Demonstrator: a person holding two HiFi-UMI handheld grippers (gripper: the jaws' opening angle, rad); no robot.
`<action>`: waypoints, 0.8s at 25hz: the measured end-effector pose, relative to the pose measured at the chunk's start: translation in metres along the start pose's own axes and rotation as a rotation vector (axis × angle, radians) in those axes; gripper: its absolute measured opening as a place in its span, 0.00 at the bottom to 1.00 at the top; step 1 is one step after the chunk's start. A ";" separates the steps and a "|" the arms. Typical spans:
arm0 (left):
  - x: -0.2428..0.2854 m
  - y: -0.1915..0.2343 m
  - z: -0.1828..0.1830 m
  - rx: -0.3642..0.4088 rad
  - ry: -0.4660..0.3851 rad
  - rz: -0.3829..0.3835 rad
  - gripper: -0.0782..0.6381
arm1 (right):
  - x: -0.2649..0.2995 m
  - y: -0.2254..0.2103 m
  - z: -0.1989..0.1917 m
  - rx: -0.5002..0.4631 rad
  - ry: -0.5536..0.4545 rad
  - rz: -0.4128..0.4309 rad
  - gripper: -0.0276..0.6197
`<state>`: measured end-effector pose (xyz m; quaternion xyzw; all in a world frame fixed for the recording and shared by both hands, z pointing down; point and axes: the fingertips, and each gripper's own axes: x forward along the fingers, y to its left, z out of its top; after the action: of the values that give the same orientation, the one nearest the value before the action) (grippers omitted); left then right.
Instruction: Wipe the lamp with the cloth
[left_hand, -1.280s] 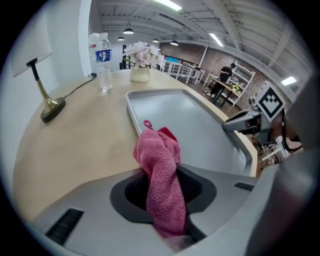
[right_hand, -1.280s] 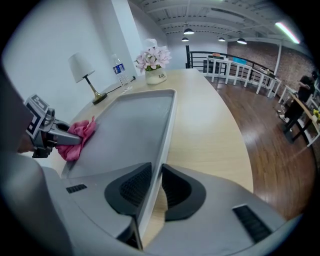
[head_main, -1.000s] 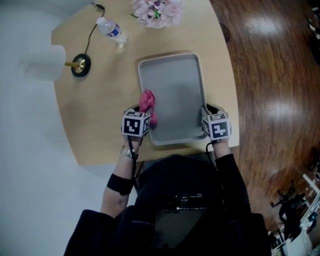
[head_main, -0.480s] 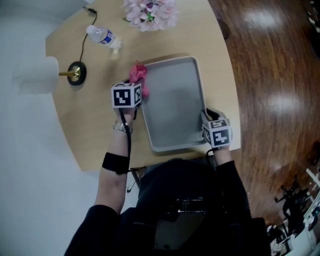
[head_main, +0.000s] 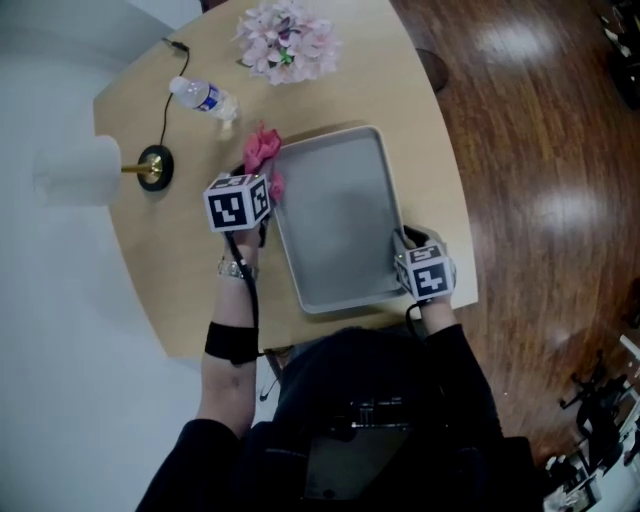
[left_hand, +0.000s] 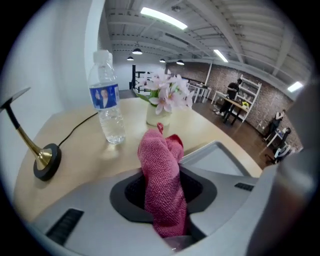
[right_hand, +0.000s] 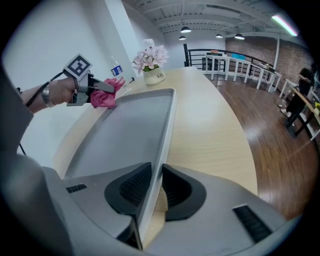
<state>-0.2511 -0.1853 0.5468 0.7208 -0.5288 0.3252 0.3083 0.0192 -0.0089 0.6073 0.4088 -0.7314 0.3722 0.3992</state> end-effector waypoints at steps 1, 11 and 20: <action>-0.008 -0.005 0.001 -0.020 -0.018 -0.006 0.28 | 0.000 -0.001 0.000 -0.002 -0.001 -0.003 0.17; 0.022 -0.022 -0.052 -0.133 0.159 0.141 0.28 | 0.001 0.003 0.001 -0.036 -0.022 0.007 0.17; 0.050 -0.049 -0.038 -0.110 0.126 0.197 0.26 | -0.003 0.001 0.001 -0.067 -0.043 0.010 0.18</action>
<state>-0.1975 -0.1713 0.6044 0.6254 -0.5938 0.3688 0.3466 0.0188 -0.0087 0.6042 0.3992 -0.7540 0.3406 0.3952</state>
